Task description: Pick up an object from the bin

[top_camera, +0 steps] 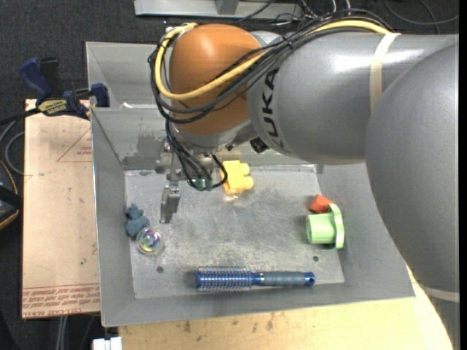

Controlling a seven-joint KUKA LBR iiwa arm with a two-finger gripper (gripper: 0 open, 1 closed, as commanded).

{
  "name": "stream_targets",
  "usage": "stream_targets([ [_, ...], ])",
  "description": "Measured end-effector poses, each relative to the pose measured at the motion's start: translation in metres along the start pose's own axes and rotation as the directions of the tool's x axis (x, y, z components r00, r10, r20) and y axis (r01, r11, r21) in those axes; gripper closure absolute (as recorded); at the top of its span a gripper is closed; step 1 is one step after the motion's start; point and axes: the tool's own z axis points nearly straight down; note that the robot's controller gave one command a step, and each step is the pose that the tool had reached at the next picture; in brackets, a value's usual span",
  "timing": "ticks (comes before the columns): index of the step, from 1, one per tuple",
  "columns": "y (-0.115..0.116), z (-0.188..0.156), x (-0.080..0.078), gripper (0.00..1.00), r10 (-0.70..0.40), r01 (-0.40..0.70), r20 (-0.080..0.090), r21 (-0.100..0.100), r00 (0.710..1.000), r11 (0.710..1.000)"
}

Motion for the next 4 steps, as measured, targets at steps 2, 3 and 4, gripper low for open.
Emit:
stream_targets([
  [2,-0.082,0.131,0.099,0.0,-0.217,0.217,0.025,0.0,0.976,0.976],
  [3,-0.147,0.133,0.094,0.0,-0.105,0.105,0.018,-0.004,0.994,0.994],
  [4,-0.207,0.134,0.085,0.0,-0.085,0.085,0.02,-0.007,0.996,0.996],
])
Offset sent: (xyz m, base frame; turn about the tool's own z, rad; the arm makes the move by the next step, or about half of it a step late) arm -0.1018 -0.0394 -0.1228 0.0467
